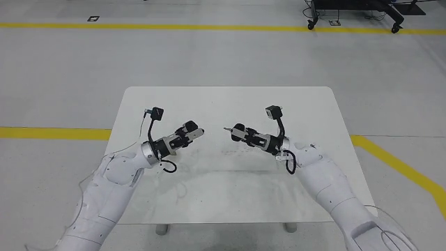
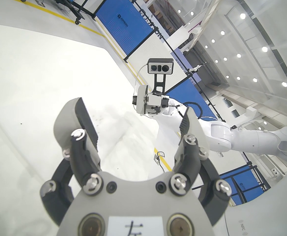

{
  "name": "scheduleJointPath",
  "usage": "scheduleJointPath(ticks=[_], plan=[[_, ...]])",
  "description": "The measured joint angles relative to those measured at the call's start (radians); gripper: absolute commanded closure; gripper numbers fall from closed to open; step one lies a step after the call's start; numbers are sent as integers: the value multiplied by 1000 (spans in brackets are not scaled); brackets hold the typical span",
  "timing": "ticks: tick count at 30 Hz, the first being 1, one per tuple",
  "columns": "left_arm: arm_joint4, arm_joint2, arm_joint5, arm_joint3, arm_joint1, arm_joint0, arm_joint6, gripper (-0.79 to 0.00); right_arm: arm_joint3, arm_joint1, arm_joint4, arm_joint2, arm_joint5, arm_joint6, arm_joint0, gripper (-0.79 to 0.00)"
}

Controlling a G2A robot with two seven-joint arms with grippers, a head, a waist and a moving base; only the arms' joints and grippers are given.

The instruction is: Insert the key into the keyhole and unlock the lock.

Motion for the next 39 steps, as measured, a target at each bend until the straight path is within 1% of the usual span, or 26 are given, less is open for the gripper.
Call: scheduleJointPath(ticks=[8,10,11,13,16,18,20,23,25,28,33,34,35,36,39], plan=[[1,0,1,-1,0,0,1,-785,0,1,1,0,1,-1,1,0],[31,-8,5,-17,3,-1,11,-785,0,1,1,0,1,-1,1,0],[73,-25,-4,-30,7,2,23,-785,0,1,1,0,1,-1,1,0],[143,-66,-31,-42,18,12,35,-785,0,1,1,0,1,-1,1,0],[294,-167,-99,-77,44,43,34,-785,0,1,1,0,1,-1,1,0],[411,-250,-147,-115,64,82,34,-785,0,1,1,0,1,-1,1,0],[526,-329,-174,-157,80,128,47,-785,0,1,1,0,1,-1,1,0],[680,-389,-205,-211,93,181,60,-785,0,1,1,0,1,-1,1,0],[762,-390,-208,-223,96,194,69,-785,0,1,1,0,1,-1,1,0],[879,-340,-195,-213,93,178,82,-785,0,1,1,0,1,-1,1,0],[1017,-235,-162,-145,82,116,126,-785,0,1,1,0,1,-1,1,0],[1036,-220,-161,-128,80,103,133,-760,0,1,1,0,1,-1,1,0],[1061,-201,-160,-106,78,88,137,-763,0,1,1,0,1,-1,1,0],[1078,-187,-163,-91,78,77,135,-776,0,1,1,0,1,-1,1,0],[1115,-152,-169,-51,77,49,109,-770,0,1,1,0,1,-1,1,0]])
